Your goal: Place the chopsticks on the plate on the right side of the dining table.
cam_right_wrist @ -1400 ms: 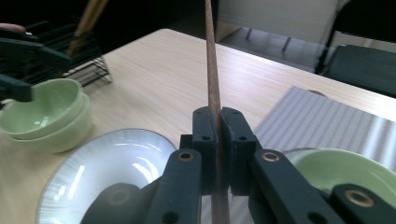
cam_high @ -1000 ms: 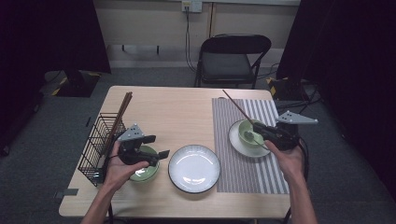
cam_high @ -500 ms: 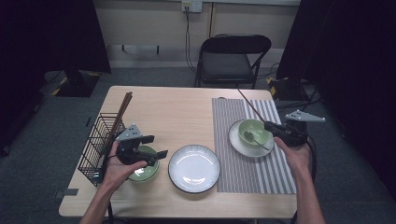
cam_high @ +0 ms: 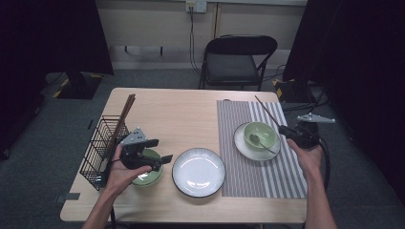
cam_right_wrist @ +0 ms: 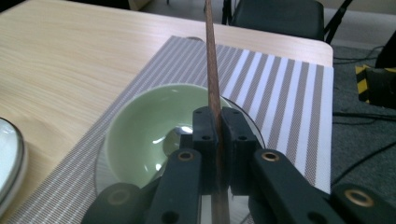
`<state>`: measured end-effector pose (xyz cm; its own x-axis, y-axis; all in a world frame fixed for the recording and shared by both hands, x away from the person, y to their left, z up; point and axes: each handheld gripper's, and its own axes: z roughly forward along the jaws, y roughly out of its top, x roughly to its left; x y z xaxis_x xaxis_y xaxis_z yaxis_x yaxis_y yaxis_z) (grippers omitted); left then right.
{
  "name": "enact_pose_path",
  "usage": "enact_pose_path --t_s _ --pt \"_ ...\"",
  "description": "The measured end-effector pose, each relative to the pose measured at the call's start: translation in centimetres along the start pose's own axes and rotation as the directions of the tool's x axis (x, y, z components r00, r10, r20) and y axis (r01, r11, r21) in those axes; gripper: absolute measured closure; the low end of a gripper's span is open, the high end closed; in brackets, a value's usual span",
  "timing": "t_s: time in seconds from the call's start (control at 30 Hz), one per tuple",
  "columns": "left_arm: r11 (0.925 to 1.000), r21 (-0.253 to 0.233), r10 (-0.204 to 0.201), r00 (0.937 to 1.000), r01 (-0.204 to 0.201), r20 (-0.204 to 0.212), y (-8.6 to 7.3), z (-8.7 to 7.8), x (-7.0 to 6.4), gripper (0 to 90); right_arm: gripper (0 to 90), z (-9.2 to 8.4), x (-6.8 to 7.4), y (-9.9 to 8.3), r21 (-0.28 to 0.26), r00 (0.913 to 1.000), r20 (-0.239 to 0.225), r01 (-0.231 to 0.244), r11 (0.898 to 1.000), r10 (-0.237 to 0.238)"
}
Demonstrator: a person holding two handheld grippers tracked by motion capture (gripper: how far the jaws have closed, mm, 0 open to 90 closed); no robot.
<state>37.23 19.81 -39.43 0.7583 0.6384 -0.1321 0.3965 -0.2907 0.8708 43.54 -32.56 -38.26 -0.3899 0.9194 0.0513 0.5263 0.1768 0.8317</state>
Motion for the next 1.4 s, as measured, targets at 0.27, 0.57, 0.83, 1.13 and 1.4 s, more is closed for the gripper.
enact_pose_path --t_s 0.27,0.57,0.83,1.13,1.4 --pt "0.9999 -0.013 -0.01 0.9999 0.01 -0.01 -0.1 -0.2 0.2 16.0 84.9 1.2 -1.2 -1.9 0.048 0.9993 0.022 -0.032 0.998 0.031" --pt "0.9999 -0.014 -0.004 0.9999 0.004 -0.009 0.0 -0.3 0.1 15.9 84.9 2.0 -1.8 -2.9 0.088 0.9981 0.049 -0.04 0.995 0.036" --pt "0.9998 -0.016 -0.015 0.9998 0.014 -0.011 -0.1 -0.3 0.3 15.9 84.8 3.2 -2.4 -4.4 0.135 0.9972 0.053 -0.059 0.989 0.053" --pt "0.9999 -0.004 -0.011 0.9999 0.011 -0.012 -0.2 -0.1 0.2 15.9 84.8 4.6 -2.6 -5.8 0.168 0.9967 0.037 -0.078 0.983 0.072" --pt "1.0 0.004 -0.003 0.9998 0.003 -0.017 -0.2 -0.1 0.3 15.9 83.9 5.1 -2.2 -5.9 0.183 0.9986 0.029 -0.048 0.982 0.043"
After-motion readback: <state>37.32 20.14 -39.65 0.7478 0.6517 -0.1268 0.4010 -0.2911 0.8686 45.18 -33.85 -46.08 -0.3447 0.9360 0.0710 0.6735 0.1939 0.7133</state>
